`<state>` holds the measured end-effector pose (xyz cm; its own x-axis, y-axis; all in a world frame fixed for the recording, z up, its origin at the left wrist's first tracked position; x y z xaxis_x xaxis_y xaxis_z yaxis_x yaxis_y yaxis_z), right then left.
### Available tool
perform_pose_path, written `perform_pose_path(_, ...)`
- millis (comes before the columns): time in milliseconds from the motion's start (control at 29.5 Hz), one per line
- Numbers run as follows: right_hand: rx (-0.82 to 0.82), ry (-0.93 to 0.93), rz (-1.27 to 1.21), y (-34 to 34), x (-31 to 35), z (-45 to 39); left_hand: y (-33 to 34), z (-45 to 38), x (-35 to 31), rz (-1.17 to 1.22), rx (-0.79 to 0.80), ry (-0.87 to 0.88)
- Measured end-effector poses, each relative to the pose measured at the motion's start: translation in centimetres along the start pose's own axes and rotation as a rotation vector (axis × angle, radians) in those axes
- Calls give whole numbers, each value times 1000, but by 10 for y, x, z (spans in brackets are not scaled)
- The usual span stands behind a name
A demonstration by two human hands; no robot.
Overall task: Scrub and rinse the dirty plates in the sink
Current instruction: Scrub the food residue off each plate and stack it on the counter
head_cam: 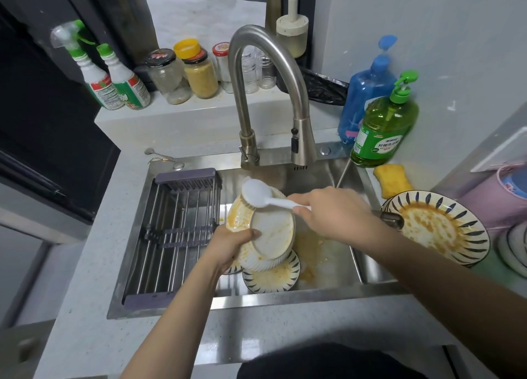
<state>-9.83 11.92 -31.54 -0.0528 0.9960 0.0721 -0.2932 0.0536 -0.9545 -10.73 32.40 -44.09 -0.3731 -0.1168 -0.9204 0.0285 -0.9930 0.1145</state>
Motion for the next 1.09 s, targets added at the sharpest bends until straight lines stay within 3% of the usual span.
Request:
perform_pose_path(102,62,156,18,-8,-12,-17,-4,4,-4,-138,16,43)
perform_pose_path(272,85,35,-12,-13,-4,-8,-8,7,-9,-301,59,87)
perform_pose_path(407,144,158,10,-16,-16,-25,-4,9,-15,-423,106,148)
perform_pose_path(509,161,102,-16,-16,-12,-19,-6,11,-15,-464,110,159)
perform_pose_path(747,209,164,-37,-14,-24,-26,-7,12,-16,-275,91,141)
perform_pose_path(883,164,100,-127,-15,-22,-17,-10,9,-18,-105,84,118)
perform_pose_path(1086,242,190,18,-8,-38,-12,-15,10,-24,197,-18,69)
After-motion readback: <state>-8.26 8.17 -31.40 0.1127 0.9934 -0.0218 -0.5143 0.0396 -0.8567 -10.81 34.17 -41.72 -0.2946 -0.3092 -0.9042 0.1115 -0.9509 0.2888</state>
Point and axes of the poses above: each hand's wrist, its own z-axis away from the middle knuckle, its own y-axis out of the palm, x = y × z, the point moved 4 cm from there along -z, towards the middle knuckle, and after that the axes turned 14 degrees about y, right-handed, at the moved point
